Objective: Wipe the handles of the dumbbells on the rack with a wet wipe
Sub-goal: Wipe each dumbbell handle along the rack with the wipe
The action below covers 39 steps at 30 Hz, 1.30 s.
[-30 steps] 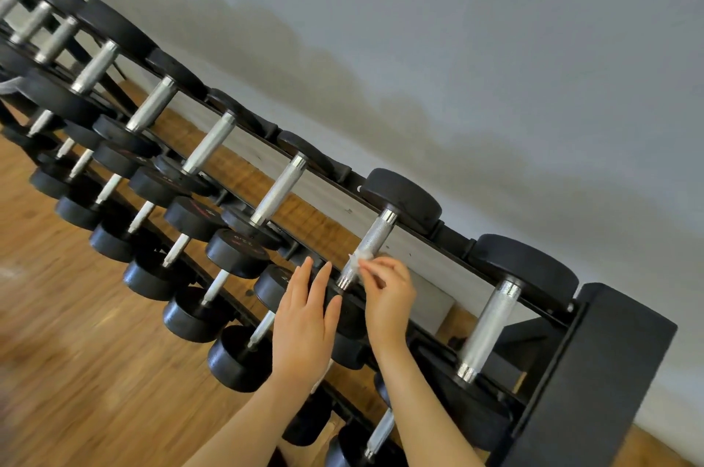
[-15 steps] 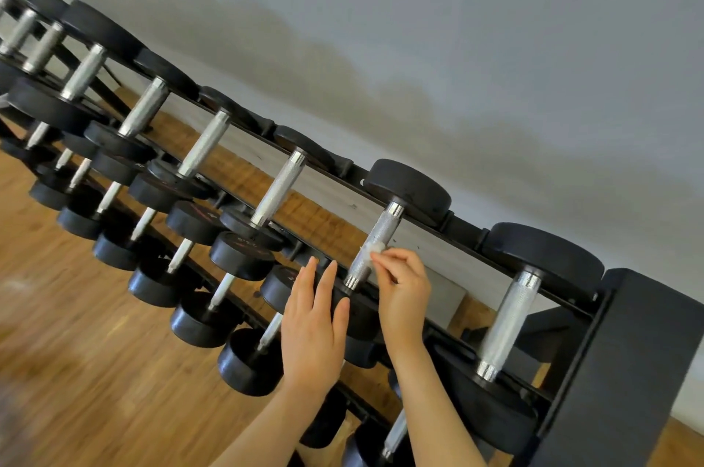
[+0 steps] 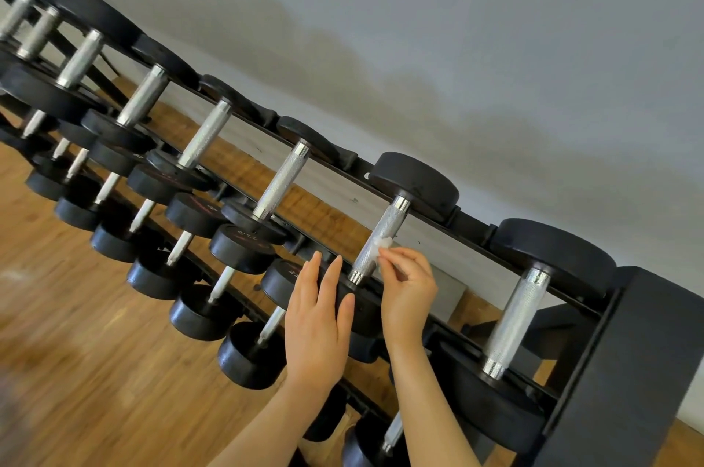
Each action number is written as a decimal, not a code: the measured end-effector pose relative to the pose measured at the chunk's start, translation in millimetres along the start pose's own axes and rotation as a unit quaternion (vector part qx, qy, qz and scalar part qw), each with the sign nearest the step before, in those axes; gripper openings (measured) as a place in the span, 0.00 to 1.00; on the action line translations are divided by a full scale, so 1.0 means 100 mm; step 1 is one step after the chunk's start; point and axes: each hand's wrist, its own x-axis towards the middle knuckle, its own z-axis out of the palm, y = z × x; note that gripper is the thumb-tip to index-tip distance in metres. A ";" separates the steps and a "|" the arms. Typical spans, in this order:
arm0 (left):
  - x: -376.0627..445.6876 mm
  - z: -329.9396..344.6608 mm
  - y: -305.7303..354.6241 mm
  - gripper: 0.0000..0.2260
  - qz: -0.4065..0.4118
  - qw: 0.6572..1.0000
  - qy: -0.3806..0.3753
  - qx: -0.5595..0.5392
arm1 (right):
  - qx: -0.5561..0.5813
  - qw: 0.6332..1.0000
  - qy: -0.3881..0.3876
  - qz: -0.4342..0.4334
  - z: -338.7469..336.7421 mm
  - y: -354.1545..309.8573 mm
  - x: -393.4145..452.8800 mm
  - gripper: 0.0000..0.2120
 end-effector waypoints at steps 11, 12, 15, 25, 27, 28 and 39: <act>0.00 0.00 0.00 0.26 -0.001 1.000 0.002 0.002 | 0.002 1.000 -0.004 -0.003 -0.03 -0.04 0.08 0.10; 0.00 0.00 0.00 0.26 0.000 1.000 0.002 0.003 | -0.005 1.000 -0.012 -0.013 -0.02 -0.04 0.08 0.09; 0.00 0.01 0.01 0.25 0.000 1.000 0.004 -0.001 | -0.031 0.998 -0.052 -0.034 -0.06 0.00 0.01 0.09; 0.00 0.04 -0.03 0.25 0.000 1.000 0.007 -0.002 | -0.035 0.997 -0.063 -0.021 -0.09 0.01 -0.01 0.08; 0.00 0.05 -0.04 0.24 0.002 1.000 0.010 -0.002 | -0.046 0.993 -0.104 -0.023 -0.12 0.00 0.00 0.08; 0.00 0.06 -0.04 0.23 0.002 1.000 0.011 -0.002 | -0.057 0.989 -0.136 -0.028 -0.15 0.00 0.01 0.07; -0.03 0.08 -0.03 0.24 -0.003 0.999 0.023 -0.030 | -0.114 0.977 -0.170 -0.060 -0.15 -0.05 -0.01 0.07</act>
